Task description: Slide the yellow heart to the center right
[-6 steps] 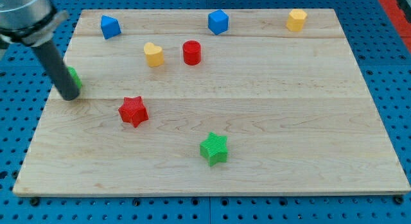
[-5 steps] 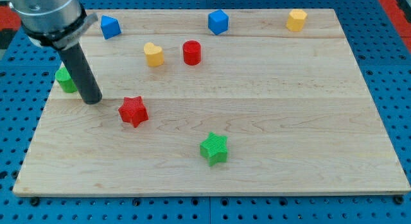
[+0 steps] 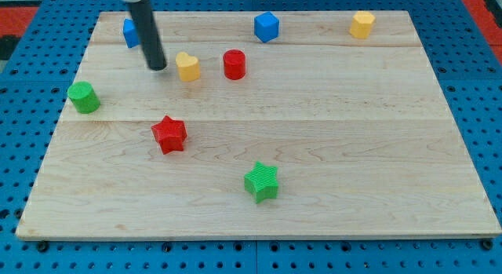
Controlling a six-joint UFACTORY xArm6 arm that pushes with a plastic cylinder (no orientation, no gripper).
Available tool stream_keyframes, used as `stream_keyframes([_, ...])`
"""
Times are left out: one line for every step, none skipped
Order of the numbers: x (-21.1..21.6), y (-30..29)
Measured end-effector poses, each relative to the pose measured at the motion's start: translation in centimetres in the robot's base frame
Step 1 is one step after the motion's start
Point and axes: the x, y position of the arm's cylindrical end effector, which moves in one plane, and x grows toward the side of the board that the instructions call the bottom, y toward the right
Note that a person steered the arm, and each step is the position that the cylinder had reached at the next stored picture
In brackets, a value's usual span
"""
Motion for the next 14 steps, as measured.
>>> stream_keyframes([1.1, 5.0])
stream_keyframes([6.4, 11.4])
stream_keyframes([8.1, 7.4])
stream_keyframes([8.9, 5.7])
stream_keyframes([9.6, 16.5])
stream_keyframes([12.5, 19.5])
stream_keyframes([16.0, 18.0])
stream_keyframes([16.8, 22.6])
stream_keyframes([12.3, 25.3])
stream_keyframes([14.6, 23.7])
stream_keyframes([12.8, 19.0])
stream_keyframes([9.9, 23.4])
stream_keyframes([9.3, 30.4])
stream_keyframes([10.3, 34.5])
